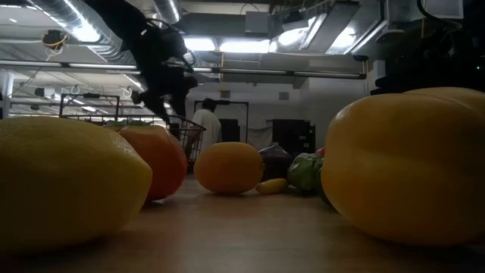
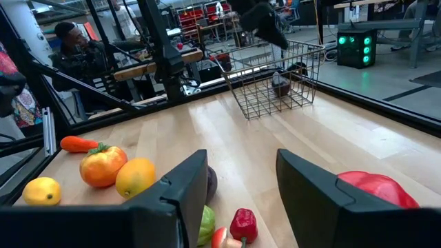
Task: Sort produce into baskets
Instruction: Put the orange carrot into the silver wire basket
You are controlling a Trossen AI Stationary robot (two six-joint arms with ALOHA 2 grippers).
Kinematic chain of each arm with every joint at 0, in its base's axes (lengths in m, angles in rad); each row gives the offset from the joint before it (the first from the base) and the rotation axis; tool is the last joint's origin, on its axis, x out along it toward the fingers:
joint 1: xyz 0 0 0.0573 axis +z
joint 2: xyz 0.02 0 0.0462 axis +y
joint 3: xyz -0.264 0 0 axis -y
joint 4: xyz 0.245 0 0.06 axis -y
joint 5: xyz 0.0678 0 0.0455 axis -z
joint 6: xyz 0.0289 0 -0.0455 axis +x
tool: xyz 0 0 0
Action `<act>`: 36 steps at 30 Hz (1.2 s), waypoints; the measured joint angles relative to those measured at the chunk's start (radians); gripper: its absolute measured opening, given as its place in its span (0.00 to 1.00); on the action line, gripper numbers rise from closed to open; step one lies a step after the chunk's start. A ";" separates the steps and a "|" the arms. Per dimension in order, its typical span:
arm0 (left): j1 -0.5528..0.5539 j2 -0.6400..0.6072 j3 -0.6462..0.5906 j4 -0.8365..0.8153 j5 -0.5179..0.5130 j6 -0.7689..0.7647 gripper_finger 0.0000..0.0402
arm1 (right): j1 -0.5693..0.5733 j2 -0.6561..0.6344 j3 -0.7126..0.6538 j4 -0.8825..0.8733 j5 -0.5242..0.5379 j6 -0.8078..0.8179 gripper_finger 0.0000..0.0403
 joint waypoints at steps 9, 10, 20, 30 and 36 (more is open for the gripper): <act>-0.057 0.000 0.094 0.000 0.011 0.069 0.63 | 0.000 0.000 0.000 0.000 0.000 0.000 0.43; -0.068 0.000 0.103 0.000 0.020 0.081 0.63 | 0.000 0.000 0.000 0.000 0.000 0.000 0.43; -0.221 0.000 0.130 -0.010 0.039 0.108 0.63 | 0.000 0.000 0.000 0.000 0.000 0.000 0.43; -0.404 0.000 0.130 -0.011 0.038 0.103 0.63 | 0.000 0.000 0.000 0.000 0.000 0.000 0.43; -0.527 0.000 0.130 -0.012 0.039 0.102 0.63 | 0.000 0.000 0.000 0.000 0.000 0.000 0.43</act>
